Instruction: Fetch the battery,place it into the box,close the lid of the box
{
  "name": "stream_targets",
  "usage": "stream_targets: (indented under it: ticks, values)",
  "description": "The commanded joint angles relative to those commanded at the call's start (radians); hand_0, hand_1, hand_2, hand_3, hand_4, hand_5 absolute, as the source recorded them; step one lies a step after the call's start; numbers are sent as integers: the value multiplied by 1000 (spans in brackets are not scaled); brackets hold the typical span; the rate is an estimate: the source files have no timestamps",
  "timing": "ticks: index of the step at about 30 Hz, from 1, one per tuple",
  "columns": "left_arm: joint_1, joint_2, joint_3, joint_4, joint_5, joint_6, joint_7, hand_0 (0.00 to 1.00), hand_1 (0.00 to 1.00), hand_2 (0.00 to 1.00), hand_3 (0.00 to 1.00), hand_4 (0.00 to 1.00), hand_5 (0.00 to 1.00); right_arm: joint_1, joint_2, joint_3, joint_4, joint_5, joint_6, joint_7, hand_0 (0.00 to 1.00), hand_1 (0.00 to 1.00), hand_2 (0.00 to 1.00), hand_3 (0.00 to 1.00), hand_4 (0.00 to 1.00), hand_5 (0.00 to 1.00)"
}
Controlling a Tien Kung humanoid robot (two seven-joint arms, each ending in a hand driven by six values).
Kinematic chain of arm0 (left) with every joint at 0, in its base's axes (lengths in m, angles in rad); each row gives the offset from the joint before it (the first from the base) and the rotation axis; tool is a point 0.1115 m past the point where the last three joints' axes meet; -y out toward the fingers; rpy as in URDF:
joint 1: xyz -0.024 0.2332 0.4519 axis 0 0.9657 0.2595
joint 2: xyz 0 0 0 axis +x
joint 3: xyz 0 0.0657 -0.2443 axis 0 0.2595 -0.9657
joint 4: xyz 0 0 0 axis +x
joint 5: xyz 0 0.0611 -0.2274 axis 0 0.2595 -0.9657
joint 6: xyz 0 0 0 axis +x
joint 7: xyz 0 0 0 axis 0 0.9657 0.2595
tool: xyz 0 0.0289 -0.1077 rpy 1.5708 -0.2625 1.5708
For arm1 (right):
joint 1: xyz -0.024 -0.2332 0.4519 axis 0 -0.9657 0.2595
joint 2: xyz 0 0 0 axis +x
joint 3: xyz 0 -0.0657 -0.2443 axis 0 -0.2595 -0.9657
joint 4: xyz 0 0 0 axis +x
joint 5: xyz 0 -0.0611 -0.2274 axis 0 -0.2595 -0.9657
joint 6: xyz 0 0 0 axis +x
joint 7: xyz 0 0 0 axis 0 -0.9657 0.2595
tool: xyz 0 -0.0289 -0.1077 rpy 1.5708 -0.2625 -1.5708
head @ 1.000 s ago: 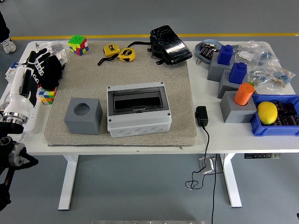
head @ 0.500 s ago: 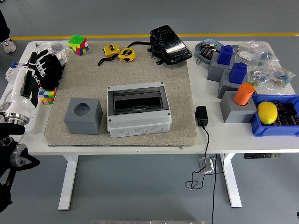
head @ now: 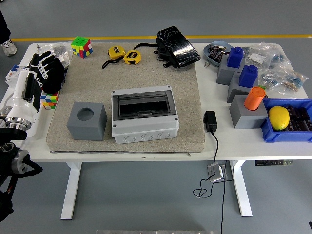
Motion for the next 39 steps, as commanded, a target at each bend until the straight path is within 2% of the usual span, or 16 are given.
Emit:
stream_targets:
  ticks: [39]
  values:
    - [3,-1,-8,-3,-5,5,-5,828,857,850,830,998,998,0,-1,-5,0,4,2,2,855,848,808,841,998,998]
